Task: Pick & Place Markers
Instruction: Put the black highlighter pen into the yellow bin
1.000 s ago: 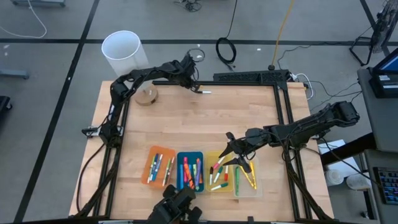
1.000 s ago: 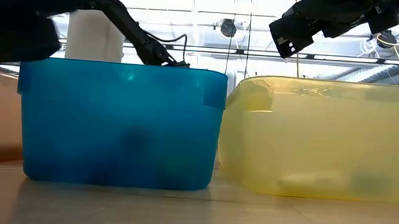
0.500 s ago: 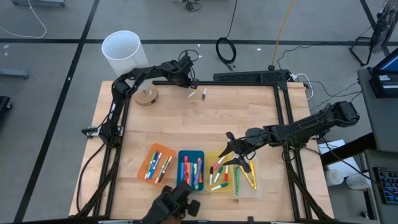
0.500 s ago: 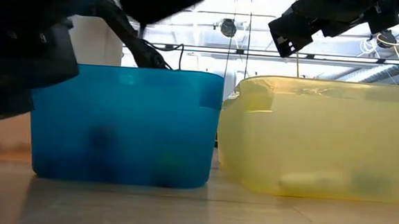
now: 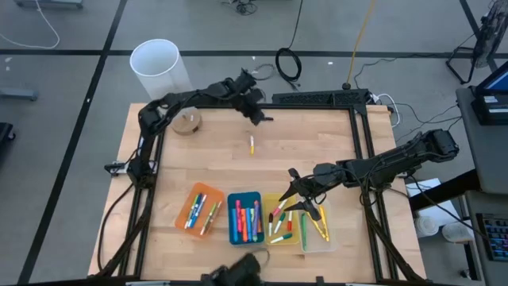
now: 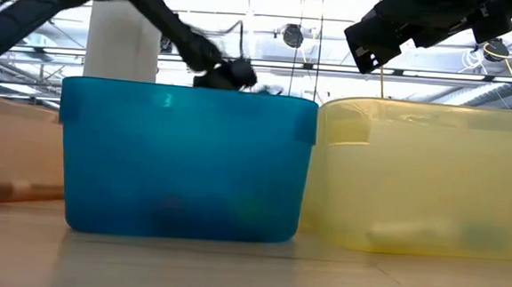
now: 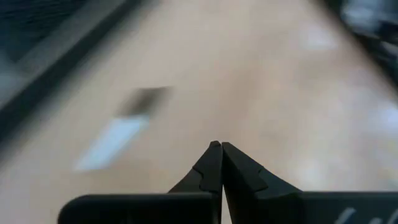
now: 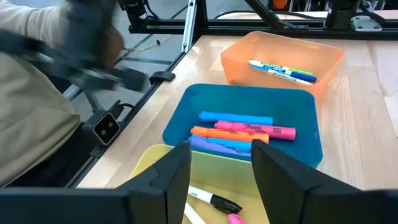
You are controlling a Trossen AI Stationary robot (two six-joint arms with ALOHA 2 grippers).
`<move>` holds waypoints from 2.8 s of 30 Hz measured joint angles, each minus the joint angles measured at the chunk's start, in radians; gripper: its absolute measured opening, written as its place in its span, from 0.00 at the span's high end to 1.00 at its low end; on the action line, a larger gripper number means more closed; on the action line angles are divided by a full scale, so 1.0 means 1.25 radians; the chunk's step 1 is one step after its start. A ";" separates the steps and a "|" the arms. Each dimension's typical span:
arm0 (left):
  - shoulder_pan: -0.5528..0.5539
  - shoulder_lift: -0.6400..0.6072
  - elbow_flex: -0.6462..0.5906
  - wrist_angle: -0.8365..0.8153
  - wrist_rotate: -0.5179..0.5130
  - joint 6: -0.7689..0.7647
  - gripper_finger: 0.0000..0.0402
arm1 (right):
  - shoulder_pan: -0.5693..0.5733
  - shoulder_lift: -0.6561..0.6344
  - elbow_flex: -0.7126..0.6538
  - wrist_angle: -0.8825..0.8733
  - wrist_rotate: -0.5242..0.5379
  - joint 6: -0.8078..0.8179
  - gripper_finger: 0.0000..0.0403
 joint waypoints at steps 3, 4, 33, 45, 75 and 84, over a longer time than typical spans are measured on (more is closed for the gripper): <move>-0.054 -0.051 -0.001 0.017 0.037 0.051 0.99 | 0.000 0.000 0.000 -0.006 0.000 0.000 0.61; -0.070 -0.074 -0.001 0.024 0.042 0.064 0.99 | 0.000 0.000 0.000 -0.011 0.000 0.002 0.61; -0.363 -1.241 -0.981 0.359 -0.388 0.195 1.00 | -0.135 0.002 0.060 -0.186 0.389 -0.003 0.61; -0.281 -1.274 -1.113 0.753 -0.331 0.169 0.92 | -0.576 0.341 0.483 -0.415 0.201 -0.208 0.49; -0.246 -1.172 -1.109 0.796 -0.308 0.176 0.92 | -0.685 0.794 0.873 -0.778 0.102 -0.221 0.50; -0.246 -1.172 -1.109 0.796 -0.308 0.175 0.89 | -0.665 0.794 0.873 -0.766 0.112 -0.194 0.71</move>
